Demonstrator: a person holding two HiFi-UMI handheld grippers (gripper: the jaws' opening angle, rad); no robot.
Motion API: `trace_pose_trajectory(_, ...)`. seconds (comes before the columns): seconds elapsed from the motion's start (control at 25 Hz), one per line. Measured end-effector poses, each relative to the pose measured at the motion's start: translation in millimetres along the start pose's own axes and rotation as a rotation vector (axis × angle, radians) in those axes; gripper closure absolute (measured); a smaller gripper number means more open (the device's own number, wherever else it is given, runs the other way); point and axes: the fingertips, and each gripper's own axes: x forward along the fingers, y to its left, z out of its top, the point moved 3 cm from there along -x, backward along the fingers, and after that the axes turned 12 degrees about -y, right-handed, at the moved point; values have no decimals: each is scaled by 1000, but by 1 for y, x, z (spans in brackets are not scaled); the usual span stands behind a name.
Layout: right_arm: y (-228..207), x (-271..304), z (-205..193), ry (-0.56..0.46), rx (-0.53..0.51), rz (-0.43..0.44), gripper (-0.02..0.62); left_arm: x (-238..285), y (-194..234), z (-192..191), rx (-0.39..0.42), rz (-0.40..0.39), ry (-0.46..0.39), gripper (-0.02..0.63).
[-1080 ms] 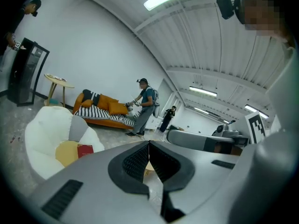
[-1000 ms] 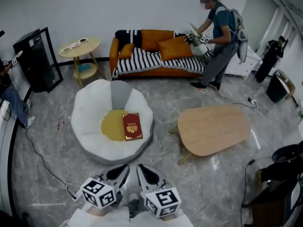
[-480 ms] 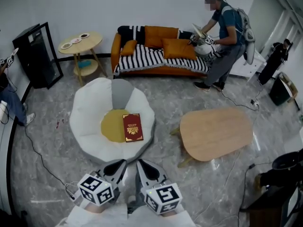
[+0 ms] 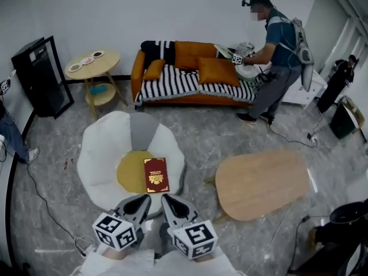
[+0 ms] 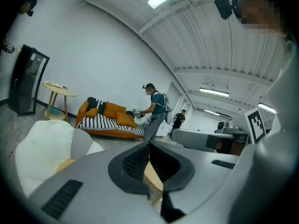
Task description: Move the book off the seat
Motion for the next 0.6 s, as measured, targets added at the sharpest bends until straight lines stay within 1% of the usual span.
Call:
trace_pose_trajectory(0.2,-52,37,18,-5,-17,21,583,61,11,9,8,4,-5,598)
trace_pose_trajectory(0.4,-97,69,28,11,-28,35,583,108,31,19,5,33,-29,598)
trace_pose_trajectory(0.48,-112,78,33,10,-32,42,583,124,34,24,23,44,-40,598)
trace_pose_trajectory(0.6,-128,90,36,18,-28,49,583,142,36,30,78,57,-33,598)
